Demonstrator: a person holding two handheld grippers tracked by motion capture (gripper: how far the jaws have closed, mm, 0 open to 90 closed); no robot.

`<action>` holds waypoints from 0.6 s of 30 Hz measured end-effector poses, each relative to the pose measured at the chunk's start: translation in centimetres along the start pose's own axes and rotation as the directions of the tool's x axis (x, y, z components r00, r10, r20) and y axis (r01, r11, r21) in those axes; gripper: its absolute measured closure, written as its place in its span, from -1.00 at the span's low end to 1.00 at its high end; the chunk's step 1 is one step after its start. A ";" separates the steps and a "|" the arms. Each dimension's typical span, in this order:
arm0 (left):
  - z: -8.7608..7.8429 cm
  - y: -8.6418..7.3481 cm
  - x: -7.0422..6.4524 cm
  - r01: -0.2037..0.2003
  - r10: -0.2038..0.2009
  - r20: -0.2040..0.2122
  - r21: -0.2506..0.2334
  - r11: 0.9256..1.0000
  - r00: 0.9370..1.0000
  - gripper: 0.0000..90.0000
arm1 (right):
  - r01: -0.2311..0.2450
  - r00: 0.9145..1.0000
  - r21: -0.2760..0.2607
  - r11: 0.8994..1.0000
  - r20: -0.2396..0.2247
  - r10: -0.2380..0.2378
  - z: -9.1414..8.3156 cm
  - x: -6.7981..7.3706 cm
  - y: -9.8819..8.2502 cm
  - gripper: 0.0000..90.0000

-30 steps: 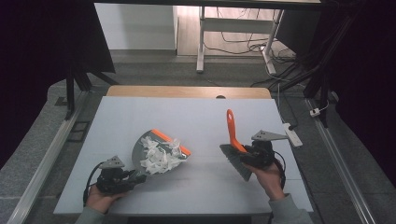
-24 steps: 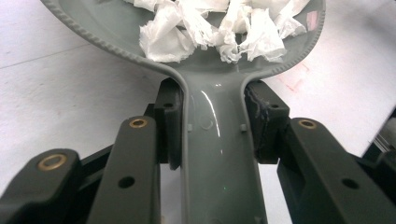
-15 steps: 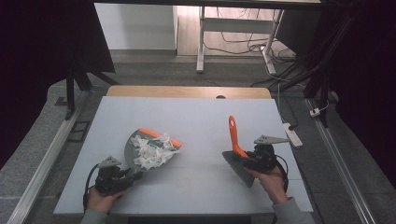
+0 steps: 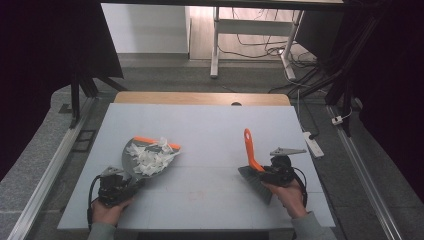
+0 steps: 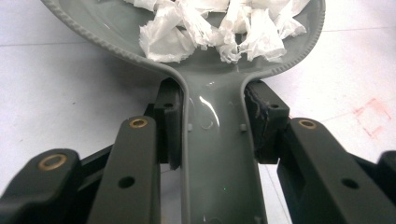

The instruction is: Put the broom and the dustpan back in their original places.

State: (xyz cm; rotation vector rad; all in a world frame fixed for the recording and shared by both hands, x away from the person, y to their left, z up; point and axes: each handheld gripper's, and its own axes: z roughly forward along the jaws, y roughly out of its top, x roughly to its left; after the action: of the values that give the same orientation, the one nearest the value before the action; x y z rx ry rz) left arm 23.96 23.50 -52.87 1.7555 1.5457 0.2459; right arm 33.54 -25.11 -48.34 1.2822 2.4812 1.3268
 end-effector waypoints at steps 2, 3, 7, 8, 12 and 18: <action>0.0 0.0 0.1 0.013 -0.013 -0.011 0.000 1.000 1.000 0.36 | -0.004 1.000 0.005 1.000 -0.002 0.004 0.0 0.0 -0.1 0.56; 0.0 -0.1 0.1 0.021 -0.021 -0.015 0.002 1.000 1.000 0.36 | -0.005 1.000 0.009 1.000 0.000 0.005 0.0 -0.1 -0.1 0.56; 0.2 -0.1 0.2 0.043 -0.042 -0.043 0.005 0.999 0.998 0.36 | -0.006 1.000 0.026 1.000 -0.003 0.007 0.1 -0.1 -0.5 0.56; 0.2 -0.1 0.2 0.051 -0.050 -0.049 0.004 0.999 0.998 0.36 | -0.008 1.000 0.032 0.999 -0.004 0.009 0.1 -0.1 -0.6 0.56; 0.5 0.0 0.2 0.076 -0.075 -0.069 0.011 0.997 0.995 0.36 | -0.021 1.000 0.055 0.998 -0.004 0.021 0.3 -0.3 -0.8 0.56; 1.1 0.0 0.2 0.093 -0.090 -0.085 0.032 0.995 0.992 0.36 | -0.081 0.997 0.076 0.994 0.025 0.080 0.6 -1.4 -0.8 0.56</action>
State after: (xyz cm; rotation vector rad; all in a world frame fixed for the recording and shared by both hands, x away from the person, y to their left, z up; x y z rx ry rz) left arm 24.69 23.24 -53.67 1.7164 1.6953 0.2498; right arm 34.17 -25.95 -49.75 1.4192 2.5142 1.2379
